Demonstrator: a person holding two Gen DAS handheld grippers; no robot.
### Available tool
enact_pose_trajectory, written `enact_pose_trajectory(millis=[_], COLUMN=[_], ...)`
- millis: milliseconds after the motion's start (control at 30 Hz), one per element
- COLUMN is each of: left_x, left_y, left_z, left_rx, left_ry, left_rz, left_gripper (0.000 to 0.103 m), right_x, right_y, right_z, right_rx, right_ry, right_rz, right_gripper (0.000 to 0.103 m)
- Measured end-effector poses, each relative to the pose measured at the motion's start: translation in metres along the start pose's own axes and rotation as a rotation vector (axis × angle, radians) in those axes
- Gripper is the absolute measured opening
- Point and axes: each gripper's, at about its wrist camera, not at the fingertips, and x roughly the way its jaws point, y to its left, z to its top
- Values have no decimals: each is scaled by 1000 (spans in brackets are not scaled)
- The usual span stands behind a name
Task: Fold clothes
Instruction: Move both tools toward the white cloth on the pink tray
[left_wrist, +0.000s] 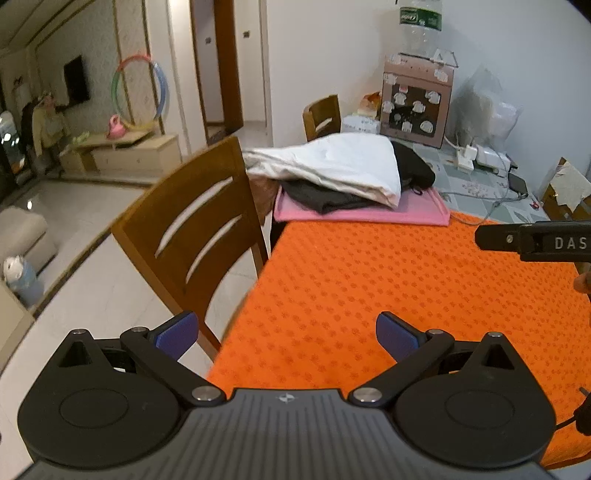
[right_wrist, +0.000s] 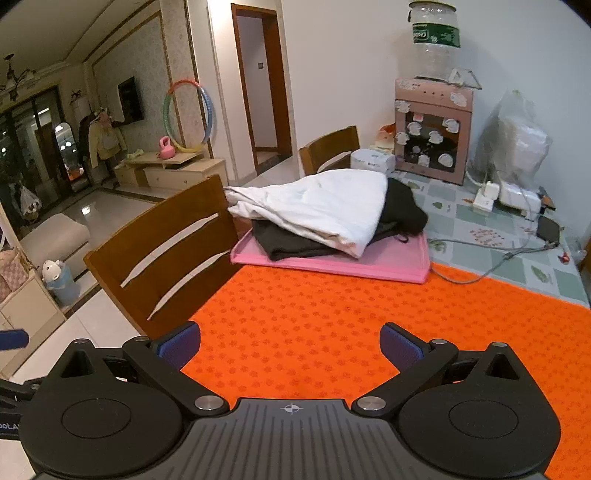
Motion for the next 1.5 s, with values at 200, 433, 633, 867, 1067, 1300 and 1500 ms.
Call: enact_pose_trajectory(millis=[200,433,633,867,1067,1300,1500], left_x=[19,48,69,111,161,236,296], left_y=[57,148,215,270,313,354,376], left_z=[13,50,81,97,126,199,248], left_rx=[41,148,237,196,218,328,344], left_ry=[-32,-47,-67,-58,-40,-25,16], left_rz=[-77,-217,-305,-339,-369,-426,-440], left_gripper=[103,103,103,103,103,103,103], right_x=[19,65,102,145,198,256,292], right_y=[42,106,149,192,232,257,261], right_z=[8,18,35,63,85,128,167], right_rx=[17,128,290,439,469,593,649], right_ry=[-3,13,17,-3,14,-29,-129], right_rz=[-26,-120,-196,-370,-472,-468,-532], right_gripper=[103,103,103,103,103,103,103])
